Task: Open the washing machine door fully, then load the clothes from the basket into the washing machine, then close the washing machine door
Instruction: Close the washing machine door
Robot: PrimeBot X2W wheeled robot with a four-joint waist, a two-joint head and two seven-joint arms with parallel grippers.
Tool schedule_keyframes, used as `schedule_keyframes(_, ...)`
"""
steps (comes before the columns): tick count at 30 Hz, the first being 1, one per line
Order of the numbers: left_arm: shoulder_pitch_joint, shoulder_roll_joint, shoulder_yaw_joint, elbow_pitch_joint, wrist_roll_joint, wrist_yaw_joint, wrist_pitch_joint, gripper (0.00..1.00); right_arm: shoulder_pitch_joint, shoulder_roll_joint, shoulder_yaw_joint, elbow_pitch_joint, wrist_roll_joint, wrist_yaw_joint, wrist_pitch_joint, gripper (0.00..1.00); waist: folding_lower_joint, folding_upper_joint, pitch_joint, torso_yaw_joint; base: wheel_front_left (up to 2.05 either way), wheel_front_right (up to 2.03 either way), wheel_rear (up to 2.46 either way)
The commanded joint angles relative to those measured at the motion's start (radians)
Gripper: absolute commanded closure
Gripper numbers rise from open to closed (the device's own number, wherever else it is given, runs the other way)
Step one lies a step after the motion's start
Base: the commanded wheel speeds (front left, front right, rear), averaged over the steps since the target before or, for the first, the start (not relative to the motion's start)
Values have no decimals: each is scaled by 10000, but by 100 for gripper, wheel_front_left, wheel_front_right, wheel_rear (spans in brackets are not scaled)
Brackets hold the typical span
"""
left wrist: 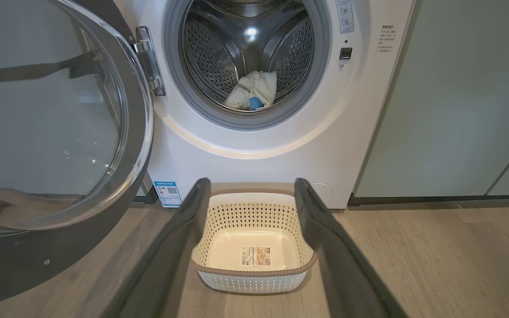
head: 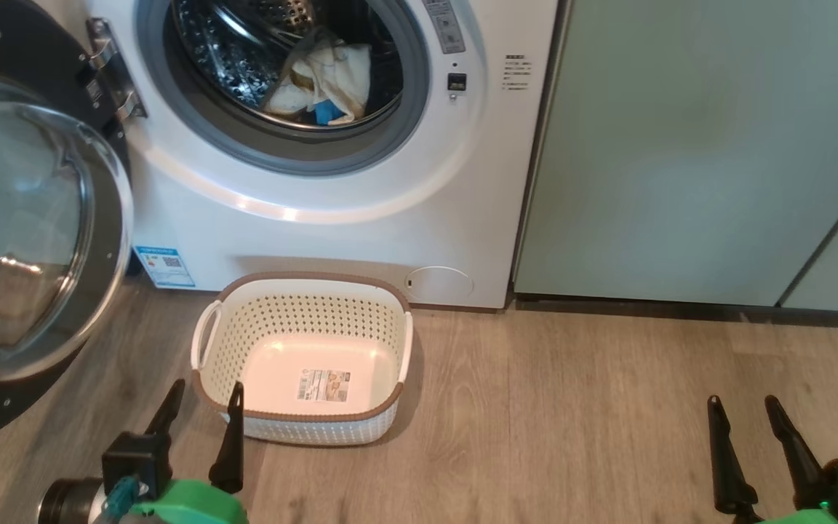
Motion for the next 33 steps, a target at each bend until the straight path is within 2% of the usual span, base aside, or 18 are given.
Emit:
schedule_keyframes(1,-533,281,414,-328,102,3,-95,0,-258,-167,143,-358,-27,-29,-90,0,0,0,13,112,0,0,0)
schedule_keyframes(7,-673,250,364,-360,160,46,-92,0,-198,-167,70,-446,-113,-29,-8,0,0,0,45,788,0,0,0)
schedule_keyframes(25,-681,103,241,-424,200,64,-111,0,-130,-167,230,-489,-103,-29,109,0,0,0,-145,3862,0,0,0)
schedule_keyframes(33,-632,100,201,-441,195,84,-111,0,-146,-167,347,-431,-64,-29,84,0,0,0,-189,4714,0,0,0)
